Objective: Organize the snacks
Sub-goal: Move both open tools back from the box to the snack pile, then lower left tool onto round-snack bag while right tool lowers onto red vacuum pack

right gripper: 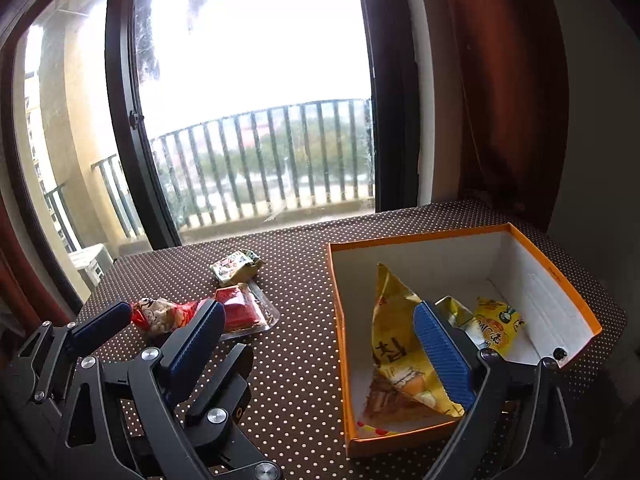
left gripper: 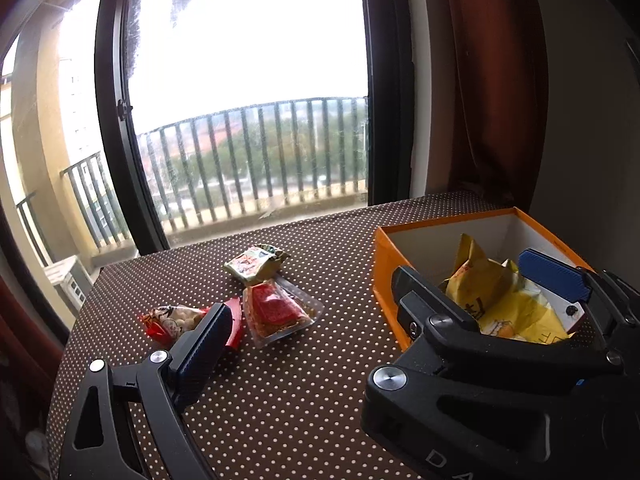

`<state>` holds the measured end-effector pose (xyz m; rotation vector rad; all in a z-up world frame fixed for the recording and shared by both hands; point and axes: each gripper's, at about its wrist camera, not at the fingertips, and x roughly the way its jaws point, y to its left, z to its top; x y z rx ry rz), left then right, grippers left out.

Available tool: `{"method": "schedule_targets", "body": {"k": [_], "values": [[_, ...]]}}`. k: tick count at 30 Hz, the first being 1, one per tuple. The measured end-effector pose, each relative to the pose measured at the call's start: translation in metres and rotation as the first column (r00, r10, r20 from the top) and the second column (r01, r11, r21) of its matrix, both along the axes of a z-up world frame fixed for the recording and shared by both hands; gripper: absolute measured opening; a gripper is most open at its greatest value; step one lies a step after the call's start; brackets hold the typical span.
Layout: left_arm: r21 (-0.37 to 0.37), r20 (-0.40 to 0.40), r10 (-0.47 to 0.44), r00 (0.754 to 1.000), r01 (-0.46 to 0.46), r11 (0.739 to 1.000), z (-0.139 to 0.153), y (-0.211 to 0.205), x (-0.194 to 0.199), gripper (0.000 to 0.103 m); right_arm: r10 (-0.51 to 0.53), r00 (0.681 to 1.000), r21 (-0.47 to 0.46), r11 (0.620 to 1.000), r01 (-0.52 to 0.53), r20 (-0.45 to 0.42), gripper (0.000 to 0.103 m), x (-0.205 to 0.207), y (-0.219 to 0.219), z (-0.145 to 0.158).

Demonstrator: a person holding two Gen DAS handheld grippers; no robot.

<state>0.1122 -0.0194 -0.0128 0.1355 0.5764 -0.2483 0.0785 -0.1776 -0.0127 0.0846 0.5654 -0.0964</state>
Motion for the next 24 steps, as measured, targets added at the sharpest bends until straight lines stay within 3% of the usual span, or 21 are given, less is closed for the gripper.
{"method": "schedule_targets", "body": {"k": [24], "values": [[-0.001, -0.085, 0.190, 0.978, -0.191, 0.982, -0.022, 0.087, 0.074, 0.094, 0.142, 0.989, 0.040, 0.989, -0.140, -0.041, 0.097, 0.084, 0.070, -0.026]]}}
